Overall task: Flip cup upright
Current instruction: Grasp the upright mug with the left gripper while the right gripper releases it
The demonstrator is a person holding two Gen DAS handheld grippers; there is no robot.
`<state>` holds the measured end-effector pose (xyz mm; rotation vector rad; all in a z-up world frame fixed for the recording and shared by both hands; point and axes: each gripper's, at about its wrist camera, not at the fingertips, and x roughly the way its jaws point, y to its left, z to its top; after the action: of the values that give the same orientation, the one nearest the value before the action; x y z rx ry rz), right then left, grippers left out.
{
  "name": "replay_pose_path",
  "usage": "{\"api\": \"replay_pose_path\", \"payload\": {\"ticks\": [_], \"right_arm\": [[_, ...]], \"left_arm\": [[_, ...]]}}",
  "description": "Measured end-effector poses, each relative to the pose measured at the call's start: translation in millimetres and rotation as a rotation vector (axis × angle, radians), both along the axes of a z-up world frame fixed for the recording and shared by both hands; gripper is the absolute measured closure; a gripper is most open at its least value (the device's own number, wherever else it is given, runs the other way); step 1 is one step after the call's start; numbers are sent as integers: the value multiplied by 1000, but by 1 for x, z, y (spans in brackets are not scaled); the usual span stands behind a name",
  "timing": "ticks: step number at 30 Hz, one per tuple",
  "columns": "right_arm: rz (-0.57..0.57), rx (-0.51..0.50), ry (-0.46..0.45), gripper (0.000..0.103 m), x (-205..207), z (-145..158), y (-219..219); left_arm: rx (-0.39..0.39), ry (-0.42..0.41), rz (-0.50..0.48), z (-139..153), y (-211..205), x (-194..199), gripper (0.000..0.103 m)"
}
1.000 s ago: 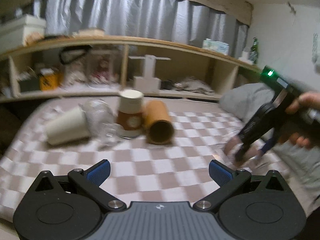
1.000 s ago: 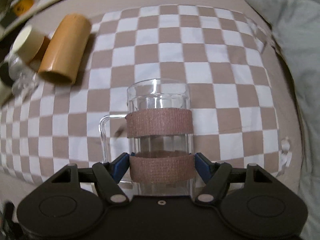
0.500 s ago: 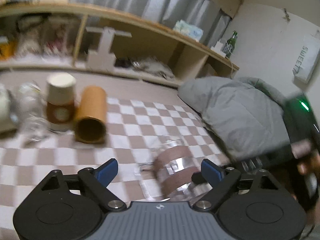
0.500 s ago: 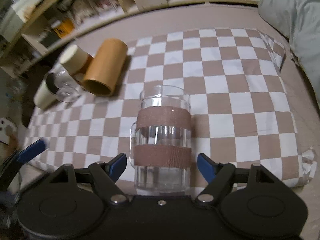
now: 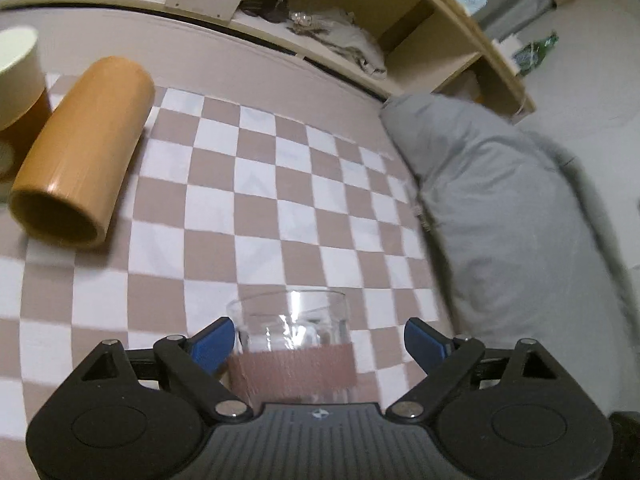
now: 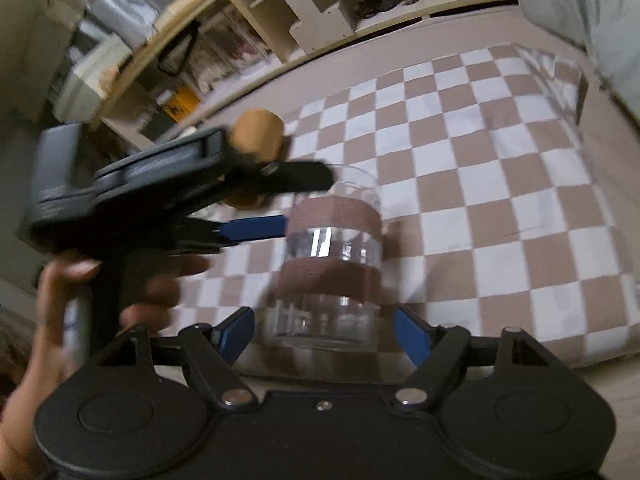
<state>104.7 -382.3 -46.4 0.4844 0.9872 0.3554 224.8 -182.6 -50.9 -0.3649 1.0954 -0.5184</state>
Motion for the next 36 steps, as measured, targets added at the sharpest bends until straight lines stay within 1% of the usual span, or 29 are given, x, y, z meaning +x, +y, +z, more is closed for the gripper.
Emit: {"api": "replay_pose_path", "payload": {"ticks": [3, 5, 6, 7, 8, 9, 10, 12, 15, 17, 20, 25, 27, 29, 30, 31, 32, 36], "right_arm": [[0, 29, -7, 25, 0, -7, 0], [2, 42, -5, 25, 1, -11, 0], [1, 46, -1, 25, 1, -14, 0], [1, 47, 1, 25, 1, -16, -1], [-2, 46, 3, 25, 2, -17, -1], [-4, 46, 2, 25, 0, -19, -3], [-6, 47, 2, 25, 0, -19, -3], [-12, 49, -1, 25, -2, -20, -6], [-13, 42, -20, 26, -5, -18, -9], [-10, 21, -51, 26, -10, -15, -10], [6, -42, -111, 26, -15, -9, -9], [72, -164, -206, 26, -16, -7, -1], [66, -236, -278, 29, -18, -7, 1], [44, -329, -327, 39, -20, -9, 1], [34, -374, -352, 42, -20, -11, 0], [23, -396, -365, 47, -21, -13, -3], [8, -402, -371, 49, -21, -15, -7], [-56, -362, -373, 48, -24, -22, -34]], "left_arm": [[99, -5, -17, -5, -9, 8, 11], [146, 6, -42, -10, -14, 10, 12], [160, 25, -56, -13, -16, 12, 13], [169, 47, -63, -17, -18, 14, 13], [159, 59, -62, -18, -17, 15, 17], [143, 69, -62, -19, -17, 17, 23], [135, 74, -63, -18, -18, 17, 23], [161, 67, -65, -14, -22, 15, 24], [182, -10, -94, -3, -30, 3, 24], [192, -67, -110, 7, -34, -7, 25], [181, -131, -125, 24, -41, -17, 25], [165, -228, -169, 50, -59, -33, 25], [182, -286, -195, 58, -70, -41, 26], [199, -324, -222, 62, -82, -47, 26], [204, -334, -231, 62, -86, -49, 26], [210, -346, -242, 61, -93, -52, 27], [214, -357, -251, 60, -97, -54, 27], [225, -393, -299, 57, -120, -65, 27]]}}
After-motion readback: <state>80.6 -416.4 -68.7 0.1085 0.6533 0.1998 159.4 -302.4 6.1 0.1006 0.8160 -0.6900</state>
